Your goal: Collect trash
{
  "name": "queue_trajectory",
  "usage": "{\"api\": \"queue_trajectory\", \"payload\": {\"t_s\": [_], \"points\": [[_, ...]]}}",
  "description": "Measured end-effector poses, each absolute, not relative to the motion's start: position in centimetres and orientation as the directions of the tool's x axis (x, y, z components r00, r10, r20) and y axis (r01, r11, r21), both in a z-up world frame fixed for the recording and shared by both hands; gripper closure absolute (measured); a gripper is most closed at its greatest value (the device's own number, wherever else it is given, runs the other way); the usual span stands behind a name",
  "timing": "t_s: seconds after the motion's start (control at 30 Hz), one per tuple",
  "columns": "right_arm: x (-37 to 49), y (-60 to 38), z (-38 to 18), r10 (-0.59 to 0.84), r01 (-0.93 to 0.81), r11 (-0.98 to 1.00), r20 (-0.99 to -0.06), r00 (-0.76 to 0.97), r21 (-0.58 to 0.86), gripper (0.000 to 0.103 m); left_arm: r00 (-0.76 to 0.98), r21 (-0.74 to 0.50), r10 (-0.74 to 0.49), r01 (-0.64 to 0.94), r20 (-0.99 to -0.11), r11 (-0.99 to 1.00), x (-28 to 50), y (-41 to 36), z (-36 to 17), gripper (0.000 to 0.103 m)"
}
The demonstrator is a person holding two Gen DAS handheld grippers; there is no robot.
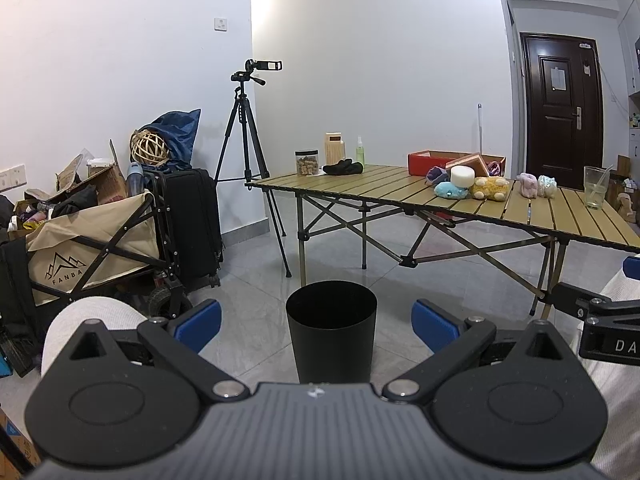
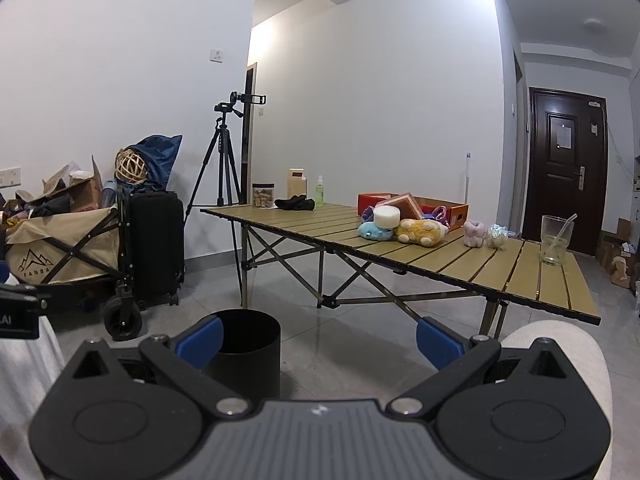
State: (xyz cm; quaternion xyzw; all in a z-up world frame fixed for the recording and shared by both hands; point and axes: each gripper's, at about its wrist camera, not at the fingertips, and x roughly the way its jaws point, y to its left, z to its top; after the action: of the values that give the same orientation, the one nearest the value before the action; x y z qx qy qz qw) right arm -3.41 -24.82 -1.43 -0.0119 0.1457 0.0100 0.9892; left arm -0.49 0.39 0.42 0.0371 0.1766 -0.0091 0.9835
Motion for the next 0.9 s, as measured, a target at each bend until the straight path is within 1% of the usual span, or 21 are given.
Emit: {"api": "queue_trajectory", "payload": {"t_s": [0.3, 0.9], "points": [[-3.55, -25.04, -1.38, 0.032, -0.035, 0.999, -0.278, 0.96, -0.003, 0.0, 0.94, 0.071, -0.001, 0.027, -0.342, 0.997, -0.58, 0.41, 0.45, 0.0], [-3.67, -24.9, -1.48, 0.029, -0.034, 0.999, -0.272, 0.962, -0.014, 0.0, 0.942, 0.077, 0.003, 0.024, -0.335, 0.997, -0.37, 0.05, 0.3, 0.0]]}}
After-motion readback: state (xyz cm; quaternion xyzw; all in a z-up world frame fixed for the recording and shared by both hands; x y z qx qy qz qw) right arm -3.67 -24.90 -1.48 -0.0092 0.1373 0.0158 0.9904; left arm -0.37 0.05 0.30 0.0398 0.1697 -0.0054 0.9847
